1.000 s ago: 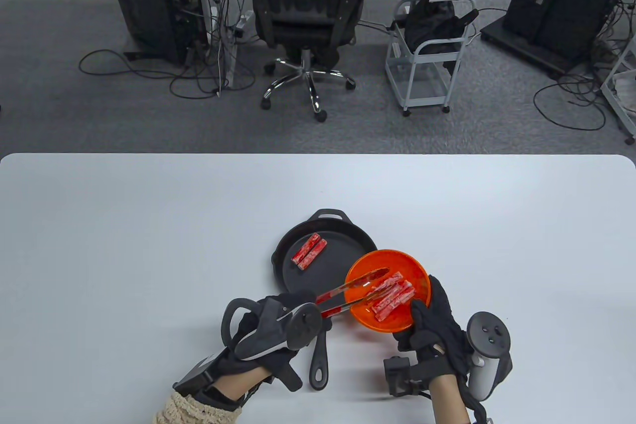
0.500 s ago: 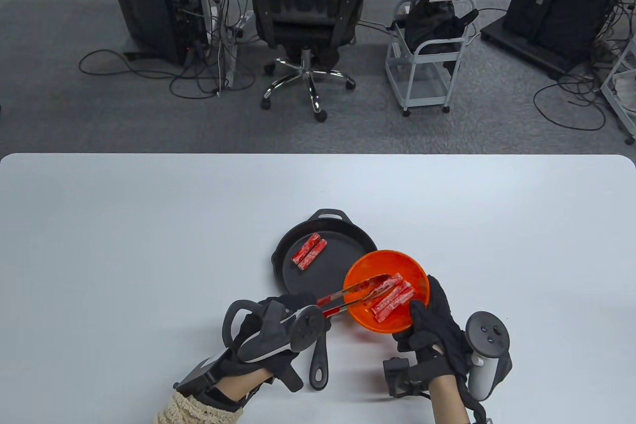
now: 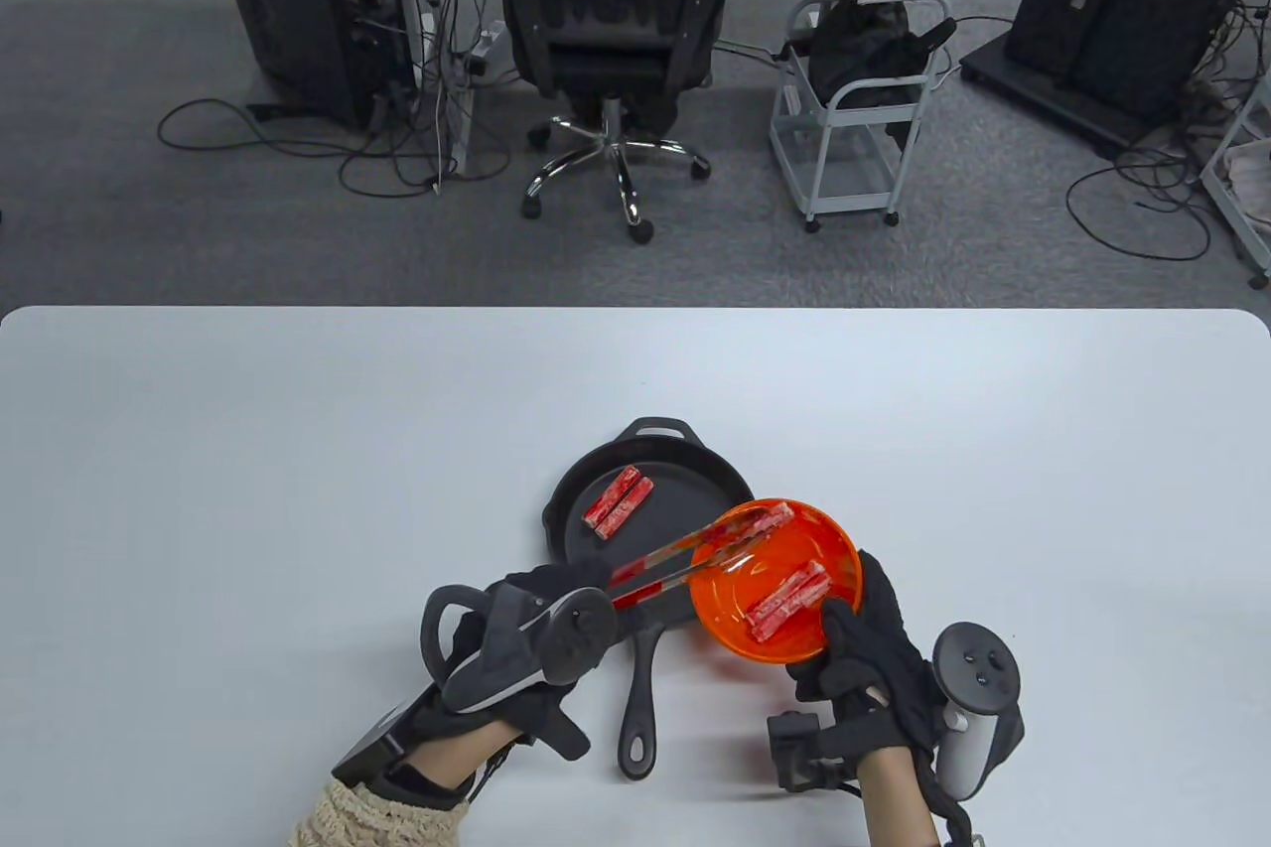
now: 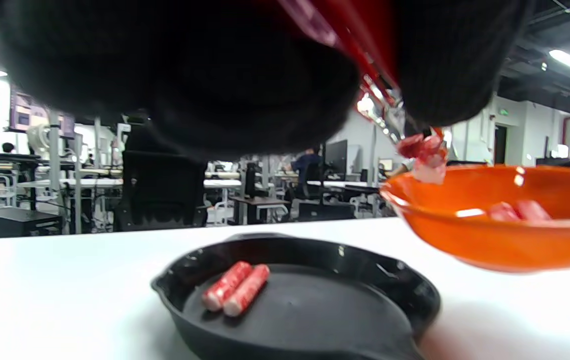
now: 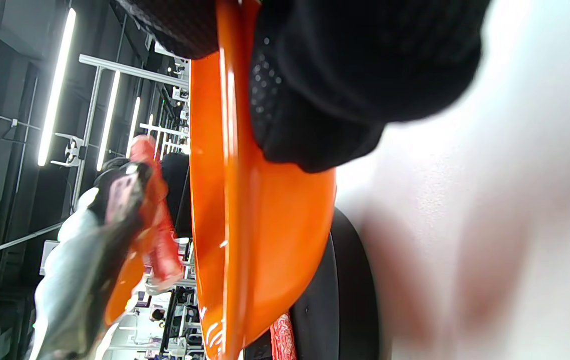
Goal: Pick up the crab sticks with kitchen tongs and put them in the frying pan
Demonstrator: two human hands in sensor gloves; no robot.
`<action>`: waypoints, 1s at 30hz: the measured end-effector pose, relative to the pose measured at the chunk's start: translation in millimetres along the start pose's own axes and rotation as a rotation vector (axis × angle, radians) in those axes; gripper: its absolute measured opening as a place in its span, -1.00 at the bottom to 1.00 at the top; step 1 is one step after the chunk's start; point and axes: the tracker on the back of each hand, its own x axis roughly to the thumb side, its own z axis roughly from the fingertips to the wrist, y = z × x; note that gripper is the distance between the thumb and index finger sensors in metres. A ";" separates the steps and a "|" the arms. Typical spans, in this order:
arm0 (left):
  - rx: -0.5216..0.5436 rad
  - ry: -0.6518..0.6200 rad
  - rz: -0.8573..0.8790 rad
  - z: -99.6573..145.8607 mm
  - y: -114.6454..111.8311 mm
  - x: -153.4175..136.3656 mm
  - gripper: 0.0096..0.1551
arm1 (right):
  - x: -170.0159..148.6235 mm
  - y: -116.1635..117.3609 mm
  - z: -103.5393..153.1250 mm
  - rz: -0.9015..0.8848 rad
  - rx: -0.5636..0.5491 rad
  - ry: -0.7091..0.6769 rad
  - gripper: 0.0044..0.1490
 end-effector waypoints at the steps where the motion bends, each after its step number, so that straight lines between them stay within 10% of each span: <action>1: 0.007 0.018 0.012 -1.0 2.9 -5.6 -0.13 | 0.0 0.0 0.0 -0.001 0.000 0.000 -0.18; 30: -0.225 0.233 -0.059 -30.2 -66.9 -56.3 -0.12 | 0.2 0.3 -0.4 0.002 0.004 0.005 -0.18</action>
